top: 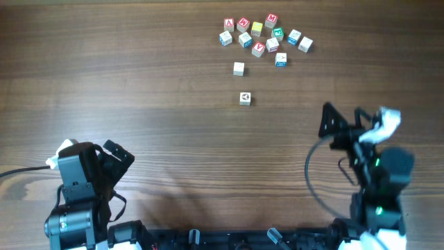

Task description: Form a tower

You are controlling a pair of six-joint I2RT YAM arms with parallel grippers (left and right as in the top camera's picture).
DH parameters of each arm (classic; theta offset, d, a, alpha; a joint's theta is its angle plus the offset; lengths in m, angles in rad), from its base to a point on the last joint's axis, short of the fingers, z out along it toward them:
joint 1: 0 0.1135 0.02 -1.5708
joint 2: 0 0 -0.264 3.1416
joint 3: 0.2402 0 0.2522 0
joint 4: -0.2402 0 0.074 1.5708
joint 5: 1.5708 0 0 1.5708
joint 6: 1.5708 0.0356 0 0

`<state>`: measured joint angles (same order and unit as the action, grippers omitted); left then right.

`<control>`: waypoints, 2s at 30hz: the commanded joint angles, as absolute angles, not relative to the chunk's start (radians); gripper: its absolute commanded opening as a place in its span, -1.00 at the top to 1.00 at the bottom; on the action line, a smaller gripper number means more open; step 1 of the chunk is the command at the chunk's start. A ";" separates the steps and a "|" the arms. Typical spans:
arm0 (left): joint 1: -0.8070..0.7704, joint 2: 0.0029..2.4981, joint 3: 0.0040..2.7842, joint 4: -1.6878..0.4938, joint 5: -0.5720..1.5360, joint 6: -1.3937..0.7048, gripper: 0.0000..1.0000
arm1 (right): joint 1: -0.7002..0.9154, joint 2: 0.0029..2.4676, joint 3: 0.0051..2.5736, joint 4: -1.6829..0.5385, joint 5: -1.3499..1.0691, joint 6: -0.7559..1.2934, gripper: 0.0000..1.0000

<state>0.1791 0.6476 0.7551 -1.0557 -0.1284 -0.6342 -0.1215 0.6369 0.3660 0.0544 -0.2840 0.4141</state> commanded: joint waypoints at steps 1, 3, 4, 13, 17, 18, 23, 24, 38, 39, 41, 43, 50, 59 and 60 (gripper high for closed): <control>0.186 0.643 0.750 -1.055 -0.120 -0.626 -1.00 | -0.121 0.898 0.604 -0.052 -0.398 0.328 -0.99; 0.186 0.643 0.750 -1.055 -0.120 -0.626 -1.00 | -0.120 1.022 0.727 -0.149 -0.430 0.309 -0.99; 0.186 0.643 0.750 -1.055 -0.120 -0.626 -1.00 | -0.113 1.097 0.809 -0.229 -0.452 0.294 -0.99; 0.186 0.643 0.750 -1.056 -0.120 -0.626 -1.00 | -0.089 1.446 0.944 -0.170 -0.611 0.229 -0.99; 0.186 0.643 0.750 -1.056 -0.120 -0.626 -1.00 | -0.005 1.497 0.973 -0.131 -0.443 0.182 -0.99; 0.186 0.643 0.750 -1.056 -0.120 -0.626 -1.00 | 0.023 1.506 0.987 -0.132 -0.367 0.171 -1.00; 0.186 0.643 0.750 -1.056 -0.120 -0.626 -1.00 | 0.187 1.648 1.069 -0.112 0.017 0.097 -0.99; 0.186 0.643 0.750 -1.056 -0.120 -0.626 -1.00 | 0.199 1.699 1.085 -0.091 0.058 0.096 -0.99; 0.186 0.643 0.750 -1.056 -0.120 -0.626 -1.00 | 0.204 2.187 1.431 -0.125 -0.003 0.157 -0.70; 0.186 0.643 0.750 -1.056 -0.120 -0.626 -1.00 | 0.205 2.187 1.431 -0.119 0.003 0.157 -0.65; 0.186 0.643 0.750 -1.056 -0.120 -0.626 -1.00 | 0.205 2.187 1.431 -0.096 0.007 0.157 -0.58; 0.186 0.643 0.750 -1.056 -0.120 -0.625 -1.00 | 0.205 2.191 1.431 -0.074 0.007 0.160 -0.46; 0.186 0.643 0.750 -1.056 -0.120 -0.626 -1.00 | 0.205 2.235 1.432 -0.039 0.038 0.184 -0.15; 0.186 0.643 0.750 -1.056 -0.120 -0.626 -1.00 | 0.209 2.231 1.505 -0.135 0.059 0.212 0.50; 0.186 0.643 0.750 -1.056 -0.120 -0.626 -1.00 | 0.213 2.225 1.527 -0.165 0.059 0.210 0.53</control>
<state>0.1791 0.6479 0.7544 -1.0557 -0.1284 -0.6338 0.2050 2.2143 1.4574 -0.1165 0.0429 0.1974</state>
